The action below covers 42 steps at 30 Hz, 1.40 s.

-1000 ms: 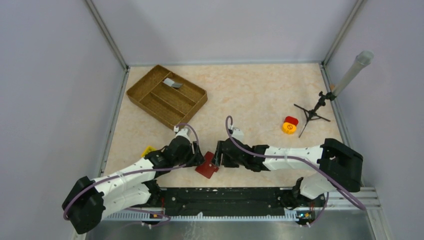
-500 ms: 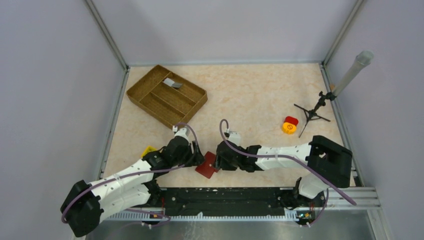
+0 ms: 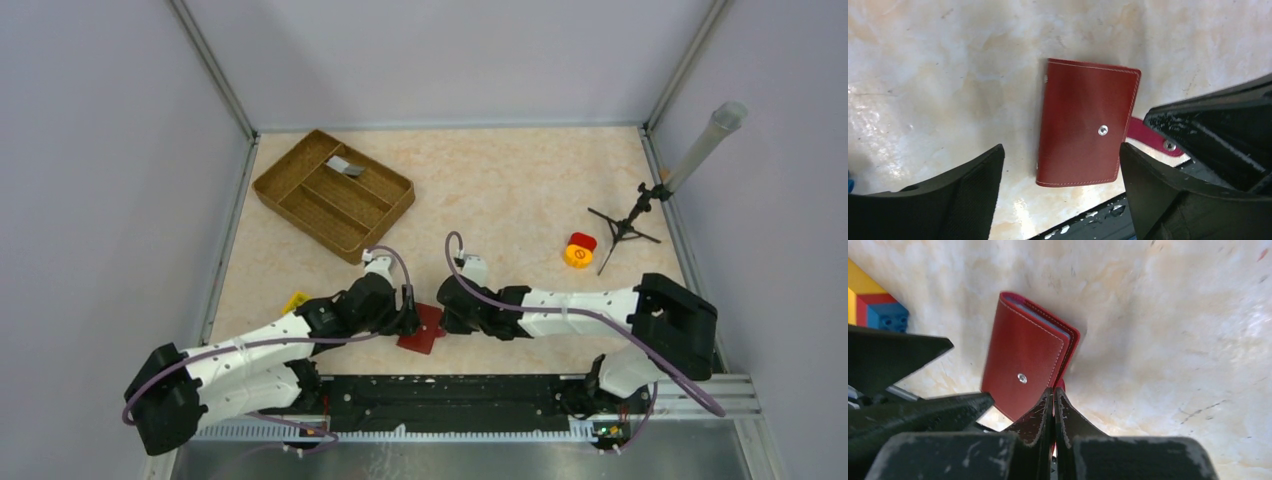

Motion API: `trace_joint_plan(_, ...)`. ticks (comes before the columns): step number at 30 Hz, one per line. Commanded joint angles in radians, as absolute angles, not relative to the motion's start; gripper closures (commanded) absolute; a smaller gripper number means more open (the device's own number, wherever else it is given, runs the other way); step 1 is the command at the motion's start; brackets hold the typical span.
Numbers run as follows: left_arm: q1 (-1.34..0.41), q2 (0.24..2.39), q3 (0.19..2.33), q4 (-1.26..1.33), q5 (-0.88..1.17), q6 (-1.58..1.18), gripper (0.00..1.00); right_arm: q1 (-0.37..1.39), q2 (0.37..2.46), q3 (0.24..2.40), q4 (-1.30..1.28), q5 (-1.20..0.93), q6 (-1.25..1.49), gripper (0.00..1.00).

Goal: Put the credit cards into the card holder
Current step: Open the card holder at the center of the board.

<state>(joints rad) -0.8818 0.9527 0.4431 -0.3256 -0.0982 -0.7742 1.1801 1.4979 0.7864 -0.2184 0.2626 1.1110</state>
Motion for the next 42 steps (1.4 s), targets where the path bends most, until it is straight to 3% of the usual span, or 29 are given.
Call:
trace_joint_plan(1, -0.948, 0.992, 0.518, -0.303, -0.164, -0.738, 0.14, 1.149, 1.407, 0.818, -0.260, 0.341, 1.059, 1.00)
trace_joint_plan(11, -1.026, 1.199, 0.596, -0.220, -0.179, -0.793, 0.01, 1.121, 1.360, 0.782, -0.282, 0.365, 1.051, 1.00)
trace_joint_plan(27, -1.054, 1.297, 0.599, -0.105, -0.142, -0.832, 0.01, 1.111, 1.330, 0.738, -0.273, 0.372, 1.068, 1.00)
trace_joint_plan(42, -1.119, 1.384, 0.682, -0.297, -0.336, -0.849, 0.02, 1.108, 1.310, 0.709, -0.301, 0.404, 1.094, 1.00)
